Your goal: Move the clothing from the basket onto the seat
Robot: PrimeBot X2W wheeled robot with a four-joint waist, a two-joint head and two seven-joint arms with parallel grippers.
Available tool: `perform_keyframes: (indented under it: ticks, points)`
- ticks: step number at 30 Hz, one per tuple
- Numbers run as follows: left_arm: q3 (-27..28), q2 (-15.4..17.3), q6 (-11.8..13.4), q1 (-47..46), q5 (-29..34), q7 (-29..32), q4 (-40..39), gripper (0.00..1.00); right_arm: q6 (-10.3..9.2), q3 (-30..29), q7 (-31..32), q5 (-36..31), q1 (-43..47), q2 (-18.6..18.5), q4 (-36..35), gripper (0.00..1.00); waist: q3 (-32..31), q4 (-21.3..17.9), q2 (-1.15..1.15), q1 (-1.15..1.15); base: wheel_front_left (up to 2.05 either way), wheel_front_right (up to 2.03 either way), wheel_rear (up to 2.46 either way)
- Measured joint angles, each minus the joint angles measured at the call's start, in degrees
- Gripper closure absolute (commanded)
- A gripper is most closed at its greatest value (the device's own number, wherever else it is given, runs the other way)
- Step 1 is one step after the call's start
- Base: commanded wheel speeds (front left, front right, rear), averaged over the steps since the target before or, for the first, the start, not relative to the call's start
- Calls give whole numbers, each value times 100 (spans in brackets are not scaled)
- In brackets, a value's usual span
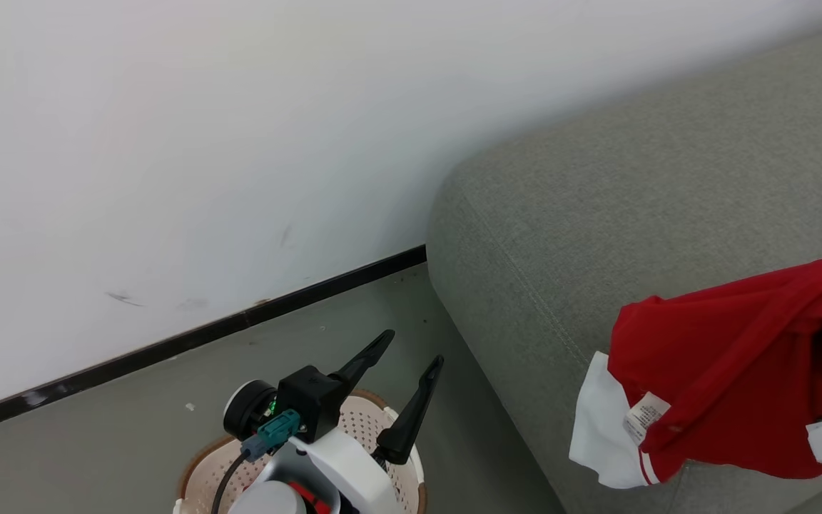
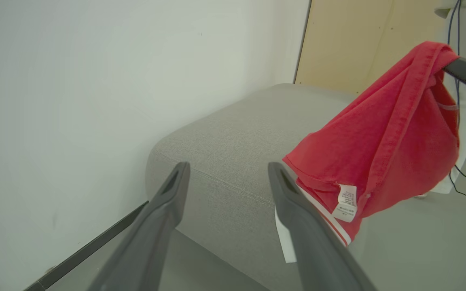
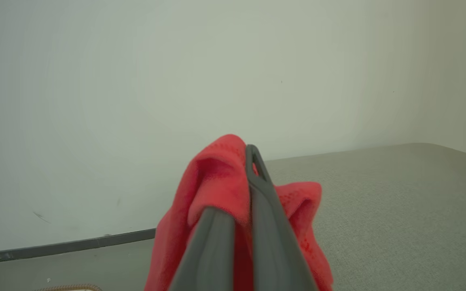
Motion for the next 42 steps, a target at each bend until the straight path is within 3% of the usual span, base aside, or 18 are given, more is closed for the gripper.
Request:
perform_keyframes:
  ticks: [8,14,20,32,42]
  points:
    - [-21,-18,8,21,-36,-119,65,0,0,456,165,267,73,140,-214,100,94,-350,0,0,0,0,0]
    - [170,33,171,21,41,-213,3,0,0,1027,436,342,-808,-11,-194,100,275,-534,0,0,0,0,0]
    - [343,198,344,21,190,-255,-143,0,1,1234,731,463,-1861,-302,178,100,482,-559,0,0,0,0,0]
    - [582,498,622,21,338,-192,-606,0,1,425,1037,606,-3729,-673,1435,100,914,-347,0,0,0,0,0]
    - [438,617,659,-10,583,23,-1079,0,0,-116,1037,357,-4430,-1016,2537,100,1324,-77,0,0,0,0,0]
